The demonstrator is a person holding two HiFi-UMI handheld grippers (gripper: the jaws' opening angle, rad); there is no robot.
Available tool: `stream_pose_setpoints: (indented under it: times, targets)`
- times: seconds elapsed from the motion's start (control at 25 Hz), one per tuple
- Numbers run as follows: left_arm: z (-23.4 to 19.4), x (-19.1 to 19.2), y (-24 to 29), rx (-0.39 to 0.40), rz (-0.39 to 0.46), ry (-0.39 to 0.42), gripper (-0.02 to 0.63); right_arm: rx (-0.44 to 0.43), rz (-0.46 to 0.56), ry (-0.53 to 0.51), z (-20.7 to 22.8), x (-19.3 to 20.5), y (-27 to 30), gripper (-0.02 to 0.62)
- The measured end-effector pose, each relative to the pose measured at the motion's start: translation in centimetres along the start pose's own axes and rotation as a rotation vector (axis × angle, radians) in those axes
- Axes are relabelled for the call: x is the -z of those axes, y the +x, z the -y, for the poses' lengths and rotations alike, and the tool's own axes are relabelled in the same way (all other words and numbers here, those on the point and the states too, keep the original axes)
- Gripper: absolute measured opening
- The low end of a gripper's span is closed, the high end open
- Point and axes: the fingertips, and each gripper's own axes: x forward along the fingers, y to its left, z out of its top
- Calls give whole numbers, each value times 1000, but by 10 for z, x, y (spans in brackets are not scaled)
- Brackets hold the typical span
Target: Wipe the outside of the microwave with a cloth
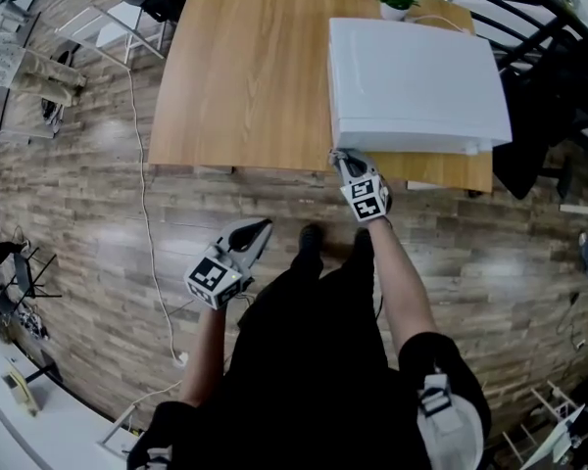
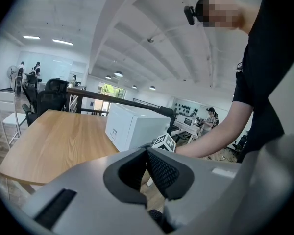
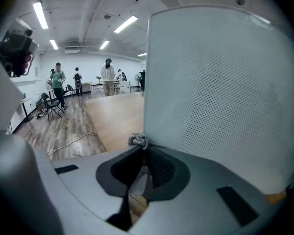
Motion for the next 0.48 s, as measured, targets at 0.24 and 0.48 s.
stream_pose_setpoints:
  times: [0.24,0.48]
  targets:
    - [2,-12,15,29,26,28,3,7,16,50,-6,12,-44,31]
    - [12,-21,39,64,39,17,3,5,52,146,1,25,-105,31]
